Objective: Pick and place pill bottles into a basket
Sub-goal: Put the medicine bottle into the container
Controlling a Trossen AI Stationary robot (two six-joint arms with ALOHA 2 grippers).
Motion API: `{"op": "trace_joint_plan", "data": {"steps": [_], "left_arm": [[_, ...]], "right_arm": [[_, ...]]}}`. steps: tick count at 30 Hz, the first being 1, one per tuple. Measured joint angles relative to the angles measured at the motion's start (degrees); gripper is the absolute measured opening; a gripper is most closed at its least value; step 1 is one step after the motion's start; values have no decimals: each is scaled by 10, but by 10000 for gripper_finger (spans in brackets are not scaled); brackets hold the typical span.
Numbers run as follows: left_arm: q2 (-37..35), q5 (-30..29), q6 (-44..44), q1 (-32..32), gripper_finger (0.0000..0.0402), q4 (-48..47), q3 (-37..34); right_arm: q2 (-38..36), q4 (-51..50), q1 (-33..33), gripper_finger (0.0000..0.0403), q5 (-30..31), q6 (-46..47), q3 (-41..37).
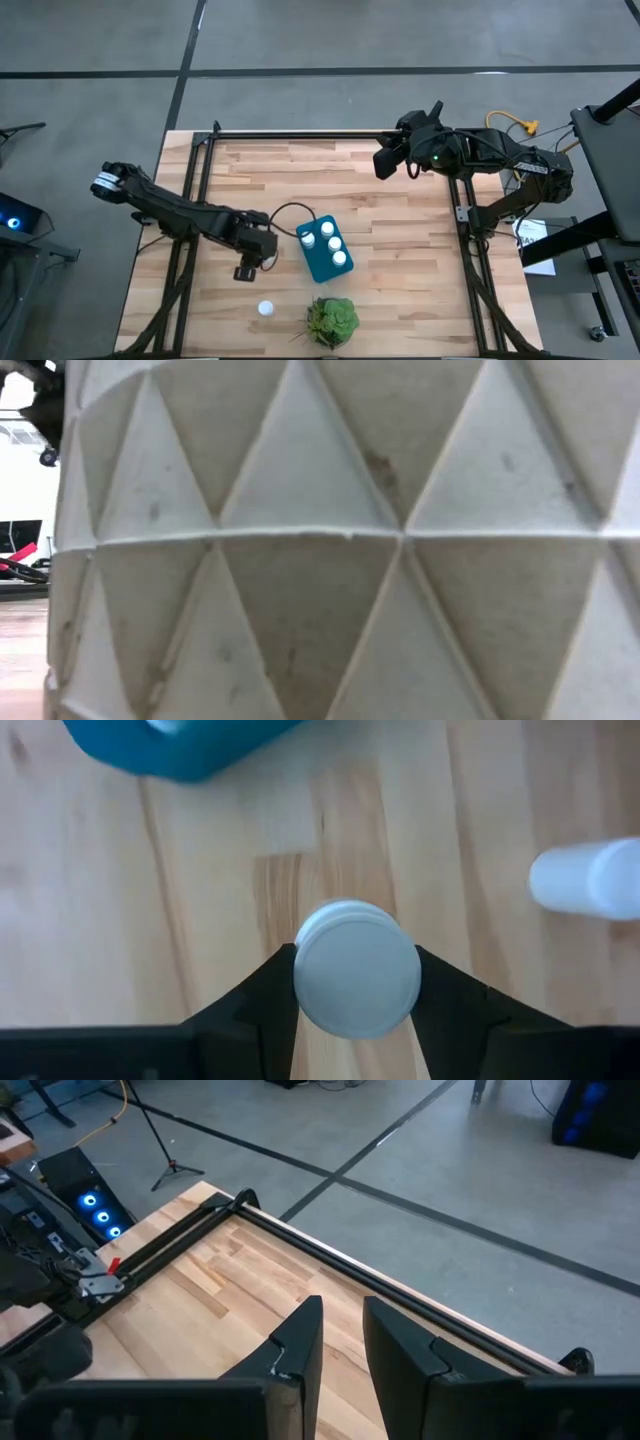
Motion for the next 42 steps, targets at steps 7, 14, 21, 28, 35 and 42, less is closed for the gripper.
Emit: {"op": "trace_joint_plan", "data": {"steps": [7, 14, 21, 28, 35, 42], "left_arm": [[0, -24, 0, 7, 143, -54, 77], [6, -29, -19, 33, 143, -66, 143], [43, -33, -31, 41, 143, -79, 217], [116, -40, -31, 42, 143, -132, 300], [171, -40, -30, 42, 143, -134, 364], [209, -42, -28, 48, 143, -134, 376]], "right_arm": [[0, 0, 0, 68, 0, 0, 0], [0, 0, 0, 68, 2, 0, 0], [0, 0, 0, 68, 2, 0, 0], [0, 0, 0, 68, 3, 0, 0], [0, 0, 0, 68, 3, 0, 0], [0, 0, 0, 68, 4, 0, 0]]}}
